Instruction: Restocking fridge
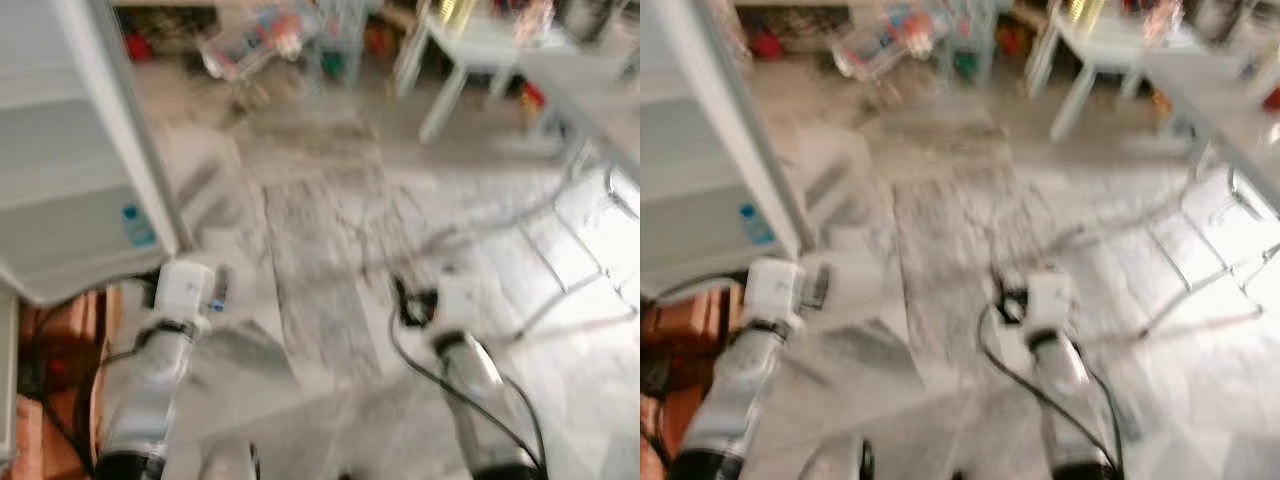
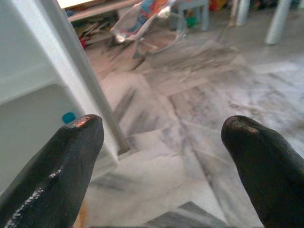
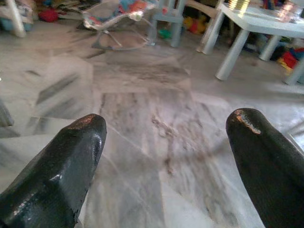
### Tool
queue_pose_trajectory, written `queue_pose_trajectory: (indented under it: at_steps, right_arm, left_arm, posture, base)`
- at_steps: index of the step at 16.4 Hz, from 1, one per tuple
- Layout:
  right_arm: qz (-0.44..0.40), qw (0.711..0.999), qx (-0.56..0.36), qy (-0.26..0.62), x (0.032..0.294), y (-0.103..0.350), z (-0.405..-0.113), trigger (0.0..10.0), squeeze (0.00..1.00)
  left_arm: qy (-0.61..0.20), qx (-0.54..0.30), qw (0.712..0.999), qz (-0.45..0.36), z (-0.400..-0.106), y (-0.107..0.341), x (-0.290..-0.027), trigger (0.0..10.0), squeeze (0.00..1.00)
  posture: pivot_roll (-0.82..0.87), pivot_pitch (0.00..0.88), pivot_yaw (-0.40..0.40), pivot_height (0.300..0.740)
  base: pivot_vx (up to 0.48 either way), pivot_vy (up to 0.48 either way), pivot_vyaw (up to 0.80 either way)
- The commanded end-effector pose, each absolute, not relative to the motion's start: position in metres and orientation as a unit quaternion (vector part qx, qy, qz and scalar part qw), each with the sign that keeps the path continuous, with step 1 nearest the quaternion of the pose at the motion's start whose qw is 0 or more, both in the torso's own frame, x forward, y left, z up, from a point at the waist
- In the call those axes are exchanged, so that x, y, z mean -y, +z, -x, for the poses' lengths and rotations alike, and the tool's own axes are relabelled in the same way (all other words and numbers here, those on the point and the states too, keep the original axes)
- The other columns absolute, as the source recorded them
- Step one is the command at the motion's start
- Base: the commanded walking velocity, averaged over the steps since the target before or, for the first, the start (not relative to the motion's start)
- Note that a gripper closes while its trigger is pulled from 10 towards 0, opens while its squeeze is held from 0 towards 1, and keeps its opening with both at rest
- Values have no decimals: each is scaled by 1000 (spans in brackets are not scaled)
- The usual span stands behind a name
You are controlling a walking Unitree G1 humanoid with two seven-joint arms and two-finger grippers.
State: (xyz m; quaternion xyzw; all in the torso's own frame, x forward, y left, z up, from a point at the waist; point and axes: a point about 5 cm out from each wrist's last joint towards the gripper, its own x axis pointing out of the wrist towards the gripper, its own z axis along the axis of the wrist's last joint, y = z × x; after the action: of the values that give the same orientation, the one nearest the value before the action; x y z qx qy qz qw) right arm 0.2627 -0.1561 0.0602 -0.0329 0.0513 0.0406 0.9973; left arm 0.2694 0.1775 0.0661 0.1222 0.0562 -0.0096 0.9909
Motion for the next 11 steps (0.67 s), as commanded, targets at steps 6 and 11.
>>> queue_pose_trajectory:
  at_steps: [6,11]
  right_arm:
    - [53,998,-33,20,171,65,-262,10000,0]
    - [87,995,-33,20,167,67,-267,10000,0]
  left_arm:
    - [-41,-44,992,-115,-274,68,-153,10000,0]
    - [-41,-38,990,-126,-274,69,-153,10000,0]
  posture:
    - [80,92,-90,740]
    - [94,95,-90,740]
  base:
    - [480,0,522]
    - [478,0,133]
